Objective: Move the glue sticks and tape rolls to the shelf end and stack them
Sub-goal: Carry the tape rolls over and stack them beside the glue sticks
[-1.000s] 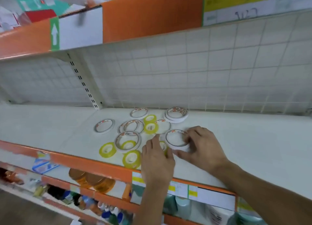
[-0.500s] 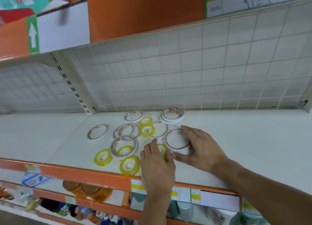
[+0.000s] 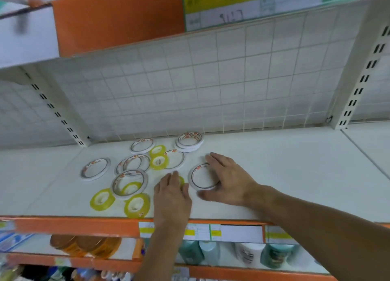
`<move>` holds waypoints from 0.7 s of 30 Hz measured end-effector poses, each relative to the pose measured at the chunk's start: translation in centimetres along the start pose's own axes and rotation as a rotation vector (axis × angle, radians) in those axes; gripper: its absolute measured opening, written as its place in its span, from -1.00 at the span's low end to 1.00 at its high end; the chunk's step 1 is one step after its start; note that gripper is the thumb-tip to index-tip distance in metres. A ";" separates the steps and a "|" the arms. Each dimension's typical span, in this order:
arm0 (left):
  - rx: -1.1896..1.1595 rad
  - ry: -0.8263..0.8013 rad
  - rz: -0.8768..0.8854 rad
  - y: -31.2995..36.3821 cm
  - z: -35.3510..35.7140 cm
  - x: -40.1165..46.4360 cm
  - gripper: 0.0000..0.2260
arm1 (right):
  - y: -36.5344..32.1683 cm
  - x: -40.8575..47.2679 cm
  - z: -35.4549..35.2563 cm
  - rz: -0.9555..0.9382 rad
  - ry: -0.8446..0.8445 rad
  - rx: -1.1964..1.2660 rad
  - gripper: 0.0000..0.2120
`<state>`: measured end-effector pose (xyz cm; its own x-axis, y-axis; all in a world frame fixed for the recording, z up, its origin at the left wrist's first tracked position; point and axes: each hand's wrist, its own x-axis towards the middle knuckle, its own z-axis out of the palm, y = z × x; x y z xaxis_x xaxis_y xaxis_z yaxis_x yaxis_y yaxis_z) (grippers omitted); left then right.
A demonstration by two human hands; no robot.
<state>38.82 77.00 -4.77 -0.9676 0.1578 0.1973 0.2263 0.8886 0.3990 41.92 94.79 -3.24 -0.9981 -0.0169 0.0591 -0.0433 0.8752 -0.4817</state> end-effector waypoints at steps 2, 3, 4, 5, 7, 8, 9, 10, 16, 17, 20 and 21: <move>0.021 -0.024 0.008 0.0 -0.6 0.3 -0.56 | -0.4 0.4 -0.9 0.011 -0.095 0.014 -0.01; 0.026 -0.039 0.002 0.2 -0.9 0.4 -0.57 | -0.5 0.6 -1.3 0.025 -0.116 0.008 -0.06; 0.041 -0.057 -0.002 0.5 -1.4 0.6 -0.58 | -0.6 0.6 -1.7 0.045 -0.129 -0.010 -0.12; 0.066 -0.081 -0.005 0.8 -1.8 0.8 -0.59 | -0.7 0.6 -2.1 0.061 -0.143 -0.034 -0.17; 0.099 -0.133 -0.023 1.2 -2.5 1.2 -0.57 | -0.6 0.1 -2.8 0.078 -0.180 -0.088 -0.19; 0.081 -0.161 -0.039 1.4 -3.0 1.3 -0.55 | -0.5 -0.3 -3.3 0.080 -0.196 -0.124 -0.17; 0.052 -0.179 -0.049 1.7 -3.4 1.3 -0.53 | -0.2 -0.7 -3.8 0.084 -0.210 -0.166 -0.16; 0.036 -0.187 -0.051 2.0 -3.8 1.3 -0.53 | 0.2 -1.2 -4.3 0.090 -0.217 -0.206 -0.15; 0.042 -0.192 0.081 8.6 -3.9 -0.1 -0.55 | 4.0 -5.8 -8.9 0.149 -0.163 -0.296 -0.08; 0.044 -0.202 0.120 10.2 -3.5 -0.5 -0.55 | 4.8 -6.9 -10.1 0.149 -0.147 -0.299 -0.09; 0.054 -0.260 0.215 15.2 -2.1 -2.1 -0.54 | 7.5 -10.7 -13.5 0.155 -0.108 -0.337 -0.13; 0.057 -0.269 0.245 16.8 -1.6 -2.7 -0.53 | 8.6 -12.0 -14.6 0.165 -0.091 -0.353 -0.13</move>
<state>45.41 90.85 2.87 -0.8823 0.4694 0.0354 0.4553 0.8320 0.3169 54.18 109.55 4.63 -0.9908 0.1090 -0.0798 0.1199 0.9817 -0.1477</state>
